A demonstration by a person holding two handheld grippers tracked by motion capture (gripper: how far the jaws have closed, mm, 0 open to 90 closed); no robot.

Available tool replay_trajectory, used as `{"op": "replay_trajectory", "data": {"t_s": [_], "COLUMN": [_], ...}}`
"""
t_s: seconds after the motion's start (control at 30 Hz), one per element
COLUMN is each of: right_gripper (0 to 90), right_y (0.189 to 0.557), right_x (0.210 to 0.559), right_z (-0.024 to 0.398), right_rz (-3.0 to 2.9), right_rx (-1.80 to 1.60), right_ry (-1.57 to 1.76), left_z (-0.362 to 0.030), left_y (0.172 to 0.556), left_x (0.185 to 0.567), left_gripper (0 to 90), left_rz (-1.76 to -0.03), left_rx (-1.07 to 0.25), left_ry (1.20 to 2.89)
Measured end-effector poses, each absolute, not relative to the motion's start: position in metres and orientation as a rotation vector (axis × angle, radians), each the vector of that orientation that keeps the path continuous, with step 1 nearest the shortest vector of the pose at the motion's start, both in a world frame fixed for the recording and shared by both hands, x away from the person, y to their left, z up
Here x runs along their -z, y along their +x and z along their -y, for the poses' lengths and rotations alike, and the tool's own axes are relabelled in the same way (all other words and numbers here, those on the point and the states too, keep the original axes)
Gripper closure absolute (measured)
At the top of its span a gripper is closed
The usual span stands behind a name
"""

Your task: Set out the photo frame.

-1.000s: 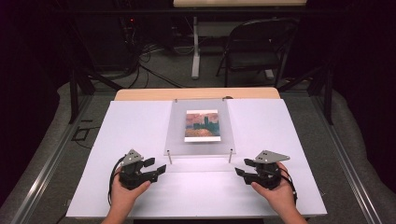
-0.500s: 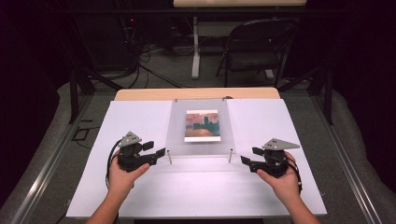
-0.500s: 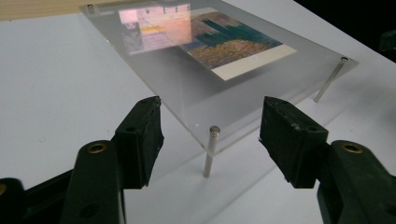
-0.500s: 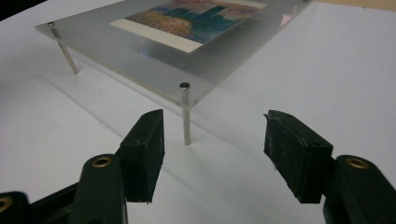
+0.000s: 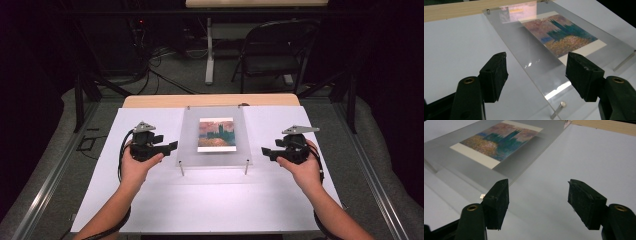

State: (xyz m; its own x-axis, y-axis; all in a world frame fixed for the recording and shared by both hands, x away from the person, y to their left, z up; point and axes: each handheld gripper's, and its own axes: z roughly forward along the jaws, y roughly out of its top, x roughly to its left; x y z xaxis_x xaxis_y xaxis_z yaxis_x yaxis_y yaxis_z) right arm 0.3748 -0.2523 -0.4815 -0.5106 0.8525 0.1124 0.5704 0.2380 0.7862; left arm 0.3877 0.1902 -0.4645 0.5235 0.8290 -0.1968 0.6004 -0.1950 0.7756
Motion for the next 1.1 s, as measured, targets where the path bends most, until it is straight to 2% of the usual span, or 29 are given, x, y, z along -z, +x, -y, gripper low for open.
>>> {"op": "replay_trajectory", "data": {"t_s": [0.6, 0.8, 1.1], "right_gripper": [36.3, 36.3, 36.3], "right_y": [0.443, 0.465, 0.488], "right_x": [0.464, 0.472, 0.494], "right_z": [0.227, 0.21, 0.196], "right_rz": [-2.129, -2.131, -2.142], "right_rx": [-1.125, -1.126, -1.126], "right_ry": [1.357, 1.393, 1.446], "left_z": [-0.171, -0.165, -0.163], "left_y": [0.447, 0.471, 0.49], "left_x": [0.464, 0.481, 0.503], "left_gripper": [33.4, 33.6, 34.0], "left_rz": [-1.21, -1.256, -1.305], "left_rx": [-0.387, -0.403, -0.339], "left_ry": [1.936, 1.952, 1.947]}}
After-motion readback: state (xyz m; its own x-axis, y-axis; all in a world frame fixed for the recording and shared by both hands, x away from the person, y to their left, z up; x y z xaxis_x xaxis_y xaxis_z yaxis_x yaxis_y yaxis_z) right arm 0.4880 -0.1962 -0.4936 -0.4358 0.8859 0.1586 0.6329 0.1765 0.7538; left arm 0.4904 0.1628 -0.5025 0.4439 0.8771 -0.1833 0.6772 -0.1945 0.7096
